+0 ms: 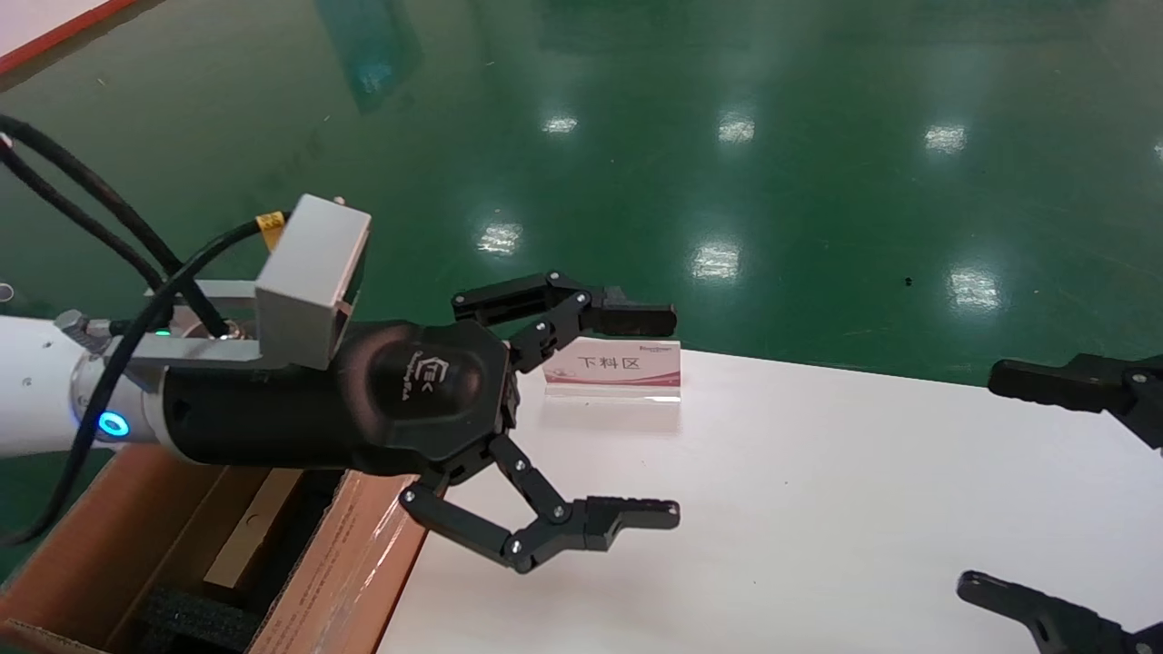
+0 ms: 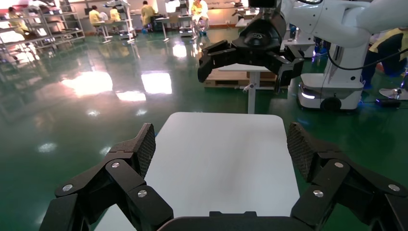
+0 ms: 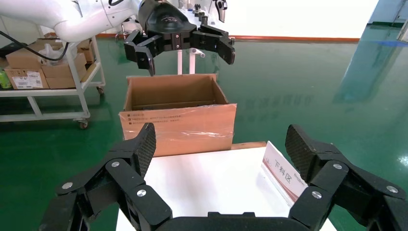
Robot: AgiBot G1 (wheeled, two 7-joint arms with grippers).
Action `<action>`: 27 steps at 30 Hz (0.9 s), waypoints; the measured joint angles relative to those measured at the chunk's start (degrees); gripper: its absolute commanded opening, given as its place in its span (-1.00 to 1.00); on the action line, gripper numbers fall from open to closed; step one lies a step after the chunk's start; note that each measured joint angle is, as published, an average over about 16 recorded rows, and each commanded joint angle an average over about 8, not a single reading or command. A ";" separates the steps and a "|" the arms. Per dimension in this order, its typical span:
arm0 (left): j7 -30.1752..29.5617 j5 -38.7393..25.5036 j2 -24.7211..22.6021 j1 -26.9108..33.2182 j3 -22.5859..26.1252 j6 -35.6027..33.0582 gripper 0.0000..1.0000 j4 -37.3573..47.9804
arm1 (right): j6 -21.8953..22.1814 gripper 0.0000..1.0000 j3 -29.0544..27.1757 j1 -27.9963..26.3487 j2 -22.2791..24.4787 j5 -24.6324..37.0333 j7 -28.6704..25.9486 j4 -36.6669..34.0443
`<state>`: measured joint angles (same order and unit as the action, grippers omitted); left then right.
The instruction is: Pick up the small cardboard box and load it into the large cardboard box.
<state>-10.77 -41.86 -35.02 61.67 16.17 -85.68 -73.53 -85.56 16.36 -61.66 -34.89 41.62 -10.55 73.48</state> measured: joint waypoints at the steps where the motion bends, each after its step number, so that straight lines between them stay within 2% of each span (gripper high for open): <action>1: 0.05 0.02 0.00 -0.08 -0.10 -0.02 1.00 0.00 | -0.01 1.00 -0.02 0.00 -0.01 0.01 -0.01 0.01; 27: 0.11 0.12 -0.01 -0.26 -0.35 -0.06 1.00 0.00 | -0.13 1.00 -0.35 0.09 -0.12 0.23 -0.20 0.08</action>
<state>-10.66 -41.74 -35.03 61.41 15.81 -85.74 -73.53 -85.68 16.01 -61.56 -35.01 41.85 -10.75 73.56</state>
